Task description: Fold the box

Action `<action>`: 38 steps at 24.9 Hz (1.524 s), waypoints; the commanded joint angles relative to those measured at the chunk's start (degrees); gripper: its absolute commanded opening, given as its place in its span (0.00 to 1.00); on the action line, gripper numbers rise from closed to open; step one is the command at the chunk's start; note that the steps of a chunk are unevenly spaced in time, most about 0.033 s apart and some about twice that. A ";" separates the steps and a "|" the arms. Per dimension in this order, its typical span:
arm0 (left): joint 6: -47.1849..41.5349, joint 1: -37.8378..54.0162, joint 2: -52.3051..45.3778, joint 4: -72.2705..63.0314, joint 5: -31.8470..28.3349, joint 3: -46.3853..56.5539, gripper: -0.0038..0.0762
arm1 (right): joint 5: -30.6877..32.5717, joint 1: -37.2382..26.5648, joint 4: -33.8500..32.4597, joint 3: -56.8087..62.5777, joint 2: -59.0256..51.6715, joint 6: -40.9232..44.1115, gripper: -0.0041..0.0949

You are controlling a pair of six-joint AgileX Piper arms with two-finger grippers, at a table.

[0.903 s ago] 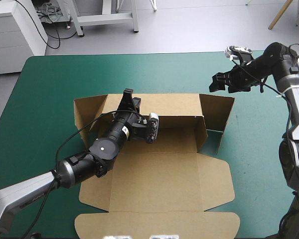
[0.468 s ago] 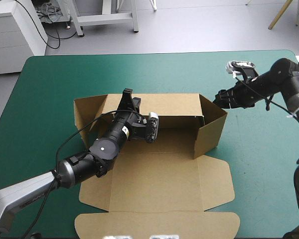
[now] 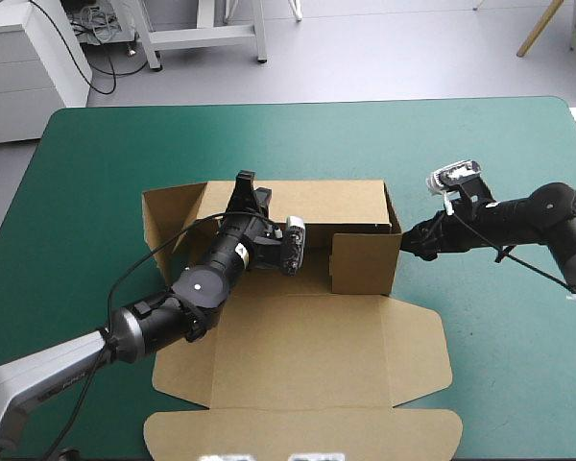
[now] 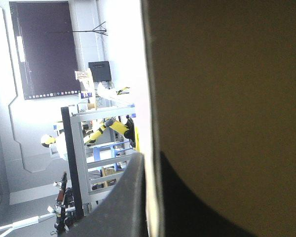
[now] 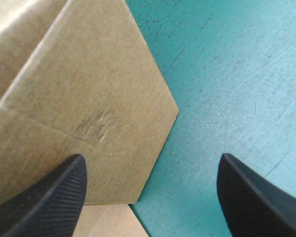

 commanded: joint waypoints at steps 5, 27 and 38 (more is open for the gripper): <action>-0.50 -0.42 -0.92 -0.70 0.22 -0.92 0.04 | 0.90 5.18 -1.21 -0.97 -2.27 -1.79 0.72; -0.68 -0.42 -0.92 -0.70 0.25 -0.92 0.04 | 4.67 12.42 -3.94 -0.97 -2.27 2.65 0.71; -0.68 -0.42 -0.92 -0.70 0.61 -0.92 0.04 | -4.88 19.59 -4.96 -0.97 -2.27 4.12 0.67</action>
